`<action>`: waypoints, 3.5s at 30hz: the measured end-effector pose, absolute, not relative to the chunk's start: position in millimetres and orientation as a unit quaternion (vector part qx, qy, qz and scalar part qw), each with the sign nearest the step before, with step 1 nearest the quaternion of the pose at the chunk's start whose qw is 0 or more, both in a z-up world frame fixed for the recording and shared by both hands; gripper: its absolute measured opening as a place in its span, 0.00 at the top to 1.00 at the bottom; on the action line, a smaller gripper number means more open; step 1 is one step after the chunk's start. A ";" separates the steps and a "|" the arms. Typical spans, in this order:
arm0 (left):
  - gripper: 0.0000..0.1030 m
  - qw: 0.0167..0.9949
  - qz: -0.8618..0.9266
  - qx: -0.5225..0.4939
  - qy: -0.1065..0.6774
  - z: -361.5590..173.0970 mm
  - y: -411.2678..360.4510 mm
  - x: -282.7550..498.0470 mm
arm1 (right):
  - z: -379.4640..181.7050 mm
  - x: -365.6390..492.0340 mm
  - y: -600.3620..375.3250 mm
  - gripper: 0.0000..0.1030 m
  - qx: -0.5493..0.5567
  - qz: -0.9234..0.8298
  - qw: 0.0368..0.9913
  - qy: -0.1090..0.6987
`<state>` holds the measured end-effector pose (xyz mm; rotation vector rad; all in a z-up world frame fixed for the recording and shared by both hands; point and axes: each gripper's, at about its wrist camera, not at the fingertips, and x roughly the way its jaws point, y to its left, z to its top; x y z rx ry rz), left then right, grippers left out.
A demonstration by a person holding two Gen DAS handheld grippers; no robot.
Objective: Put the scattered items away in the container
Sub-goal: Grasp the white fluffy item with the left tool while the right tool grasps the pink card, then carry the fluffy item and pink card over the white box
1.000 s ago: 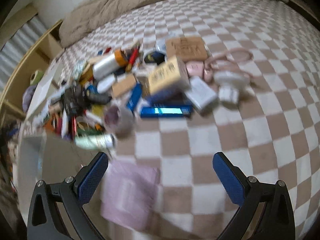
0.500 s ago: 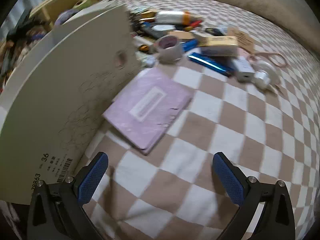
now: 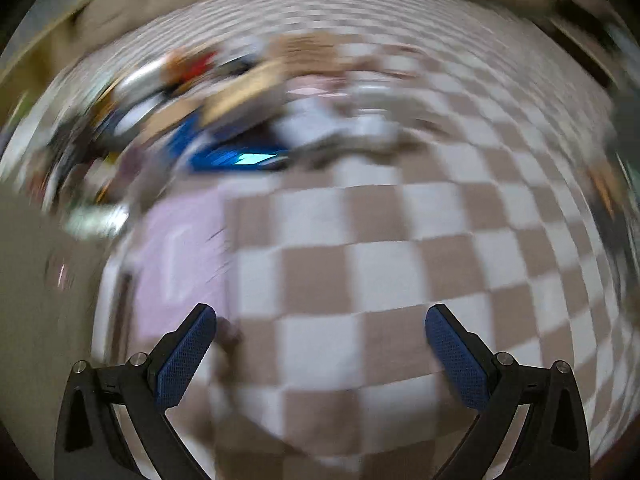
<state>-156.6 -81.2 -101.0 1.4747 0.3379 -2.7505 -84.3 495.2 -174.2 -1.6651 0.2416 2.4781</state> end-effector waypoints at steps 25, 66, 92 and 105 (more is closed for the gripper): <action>0.00 0.012 -0.862 0.482 0.157 -122.7 -117.6 -145.4 | -184.8 -99.5 425.5 0.00 -0.577 0.814 -0.067 -0.017; 0.70 -0.001 -0.841 0.541 0.028 -160.2 -97.5 -231.3 | -170.9 -70.6 427.1 0.35 -0.593 0.803 -0.043 0.026; 0.72 -0.002 -0.873 0.483 0.067 -92.9 -95.7 -155.6 | -100.5 -77.0 408.3 0.35 -0.514 0.858 -0.001 0.025; 0.72 -0.064 -0.892 0.442 0.070 -37.1 -61.4 -121.0 | -37.0 -65.2 356.8 0.35 -0.445 0.893 -0.058 0.023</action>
